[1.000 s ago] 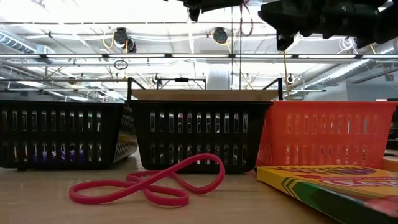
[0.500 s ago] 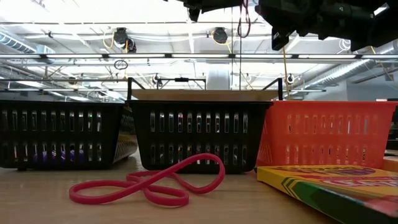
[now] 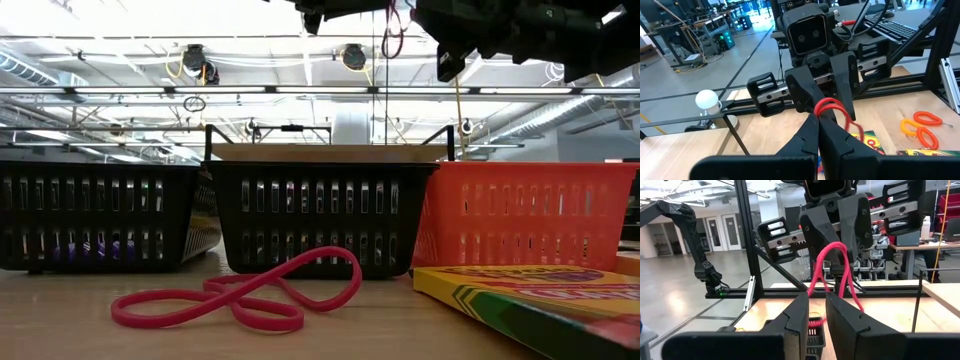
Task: Pick & Place Office Desk Supplies
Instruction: Put the red rubber band into the orange bin
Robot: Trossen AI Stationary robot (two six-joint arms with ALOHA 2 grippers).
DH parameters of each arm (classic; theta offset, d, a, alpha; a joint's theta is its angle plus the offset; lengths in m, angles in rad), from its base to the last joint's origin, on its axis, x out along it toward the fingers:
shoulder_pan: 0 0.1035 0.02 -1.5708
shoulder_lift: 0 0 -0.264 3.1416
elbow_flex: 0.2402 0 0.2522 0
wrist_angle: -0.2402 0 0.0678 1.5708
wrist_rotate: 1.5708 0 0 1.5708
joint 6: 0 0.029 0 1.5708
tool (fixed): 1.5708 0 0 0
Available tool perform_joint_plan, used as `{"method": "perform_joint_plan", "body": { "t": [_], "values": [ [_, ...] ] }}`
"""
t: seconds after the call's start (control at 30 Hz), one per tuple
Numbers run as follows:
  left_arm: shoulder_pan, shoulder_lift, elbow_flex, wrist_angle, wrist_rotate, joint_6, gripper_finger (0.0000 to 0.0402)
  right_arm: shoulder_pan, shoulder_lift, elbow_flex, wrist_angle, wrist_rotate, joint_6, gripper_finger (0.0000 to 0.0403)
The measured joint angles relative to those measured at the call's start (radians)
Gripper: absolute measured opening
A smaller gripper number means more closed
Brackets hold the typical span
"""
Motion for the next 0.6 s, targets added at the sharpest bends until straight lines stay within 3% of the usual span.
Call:
{"method": "perform_joint_plan", "body": {
  "t": [0.6],
  "values": [
    [0.0, 0.0, 0.0, 0.0, 0.0, 0.0, 0.0, 0.0, 0.0, 0.0, 0.0, -0.048, 0.026, 0.0059]
  ]
}}
